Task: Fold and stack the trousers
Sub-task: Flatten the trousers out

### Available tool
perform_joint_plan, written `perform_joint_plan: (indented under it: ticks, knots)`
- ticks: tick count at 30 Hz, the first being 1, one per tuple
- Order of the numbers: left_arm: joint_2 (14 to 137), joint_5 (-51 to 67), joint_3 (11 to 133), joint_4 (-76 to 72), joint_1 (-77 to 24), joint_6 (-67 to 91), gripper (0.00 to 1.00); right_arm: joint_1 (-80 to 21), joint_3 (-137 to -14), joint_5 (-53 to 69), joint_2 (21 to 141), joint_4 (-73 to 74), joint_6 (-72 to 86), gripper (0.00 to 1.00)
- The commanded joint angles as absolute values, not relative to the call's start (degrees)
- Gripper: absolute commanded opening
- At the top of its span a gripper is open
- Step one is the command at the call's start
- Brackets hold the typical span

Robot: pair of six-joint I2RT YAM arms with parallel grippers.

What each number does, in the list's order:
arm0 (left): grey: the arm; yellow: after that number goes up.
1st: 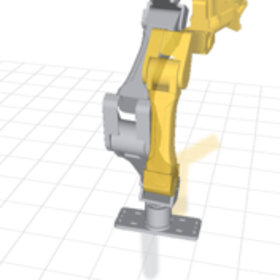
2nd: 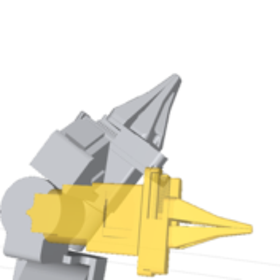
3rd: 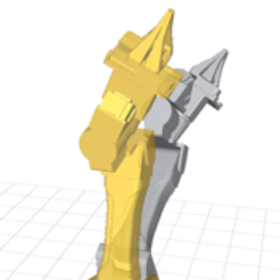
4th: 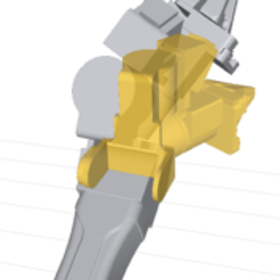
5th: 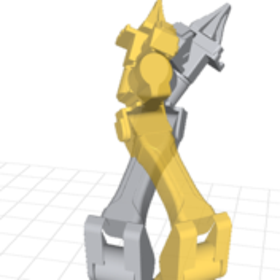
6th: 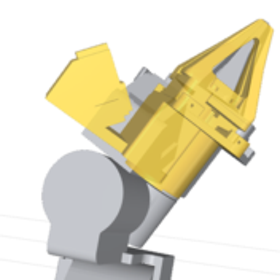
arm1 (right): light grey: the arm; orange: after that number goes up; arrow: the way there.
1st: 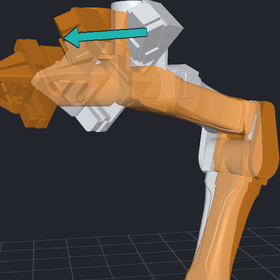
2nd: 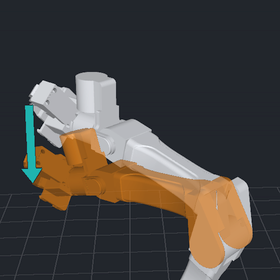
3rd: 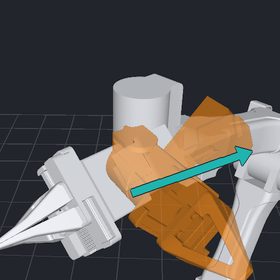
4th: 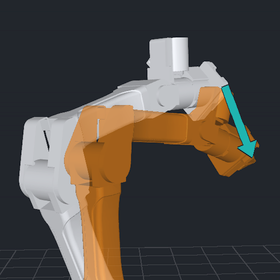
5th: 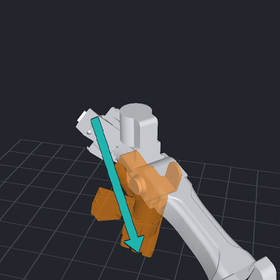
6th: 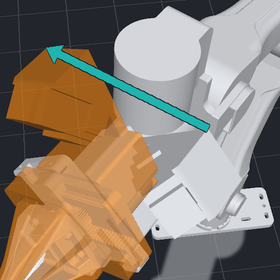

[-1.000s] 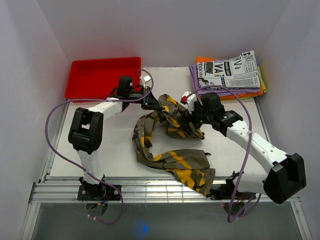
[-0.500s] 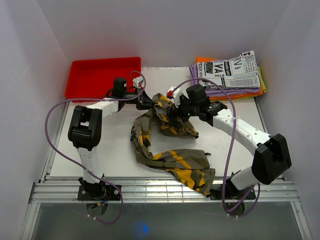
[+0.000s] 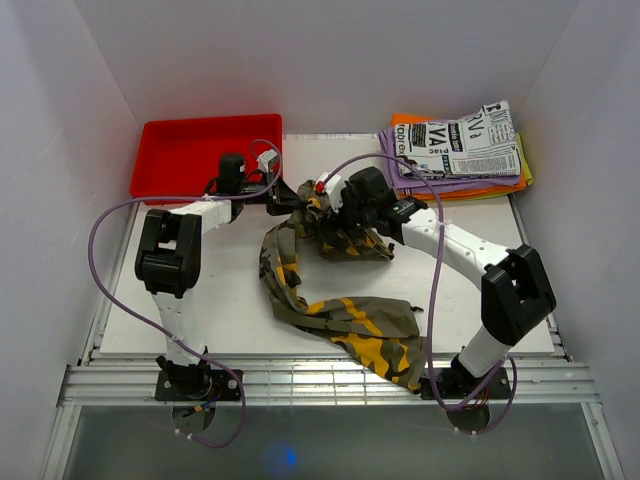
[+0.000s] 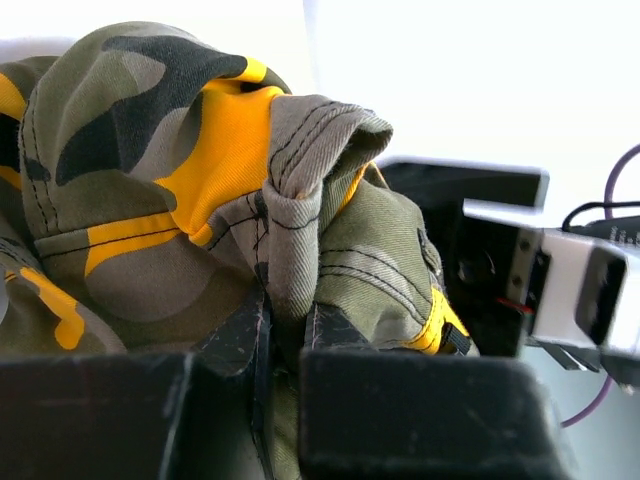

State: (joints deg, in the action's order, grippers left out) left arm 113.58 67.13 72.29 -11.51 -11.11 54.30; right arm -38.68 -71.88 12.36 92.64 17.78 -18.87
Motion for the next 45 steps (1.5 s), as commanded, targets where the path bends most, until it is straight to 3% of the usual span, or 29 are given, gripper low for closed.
perform_joint_plan:
  ticks: [1,2,4,5,7,8,9,10,11,14,17,23,32,39,45]
  knots:
    - [111.62,73.12,73.57,-14.85,-11.43,57.48,0.12,-38.85,-76.46,0.28,94.22,11.87,-19.86,0.95]
    - [111.36,73.91,73.04,-14.85,-11.51,57.13,0.13,-38.85,-77.16,-3.48,94.48,11.34,-20.30,0.94]
    - [110.31,74.44,72.25,-14.94,-11.43,56.69,0.17,-38.76,-79.09,-5.44,94.92,11.95,-21.09,0.78]
    - [109.87,74.70,71.46,-14.59,-11.34,55.82,0.22,-38.41,-79.45,-4.84,94.75,12.21,-21.18,0.54]
    - [108.99,73.75,71.19,-11.71,-10.64,53.28,0.44,-37.19,-80.24,-2.73,93.52,13.88,-21.71,0.24]
    - [108.38,72.09,72.15,-0.55,-10.29,44.56,0.57,-36.74,-80.68,-1.94,92.04,14.32,-21.71,0.08]
    - [108.02,63.80,79.21,15.22,-9.76,30.73,0.70,-34.74,-80.77,-0.63,90.19,16.15,-23.28,0.08]
    - [106.45,56.59,82.24,27.04,-9.76,19.10,0.74,-32.63,-79.90,1.39,87.57,16.61,-24.94,0.08]
    - [101.91,48.07,81.05,29.42,-9.67,10.02,0.80,-27.91,-77.80,4.80,83.19,17.74,-28.01,0.08]
    - [94.95,41.67,74.82,38.91,-9.93,-1.89,0.83,-17.09,-72.88,13.15,74.48,21.17,-36.97,0.08]
    - [94.03,36.93,66.28,42.44,-14.30,-4.13,0.86,-7.06,-67.43,19.86,68.57,28.91,-48.84,0.08]
    - [99.58,38.92,70.04,42.89,-21.79,-4.29,0.91,-2.81,-66.09,20.92,67.06,31.02,-51.51,0.08]
    - [87.99,39.46,71.28,50.00,-22.32,-15.02,0.91,-2.46,-68.82,17.93,68.38,30.67,-51.68,0.08]
    - [85.25,38.23,76.72,54.67,-32.24,-26.27,0.93,-1.41,-69.69,13.71,72.50,29.62,-50.71,0.08]
    - [92.54,35.87,79.10,56.42,-46.39,-37.52,0.93,-0.79,-72.86,14.15,78.12,29.79,-46.24,0.08]
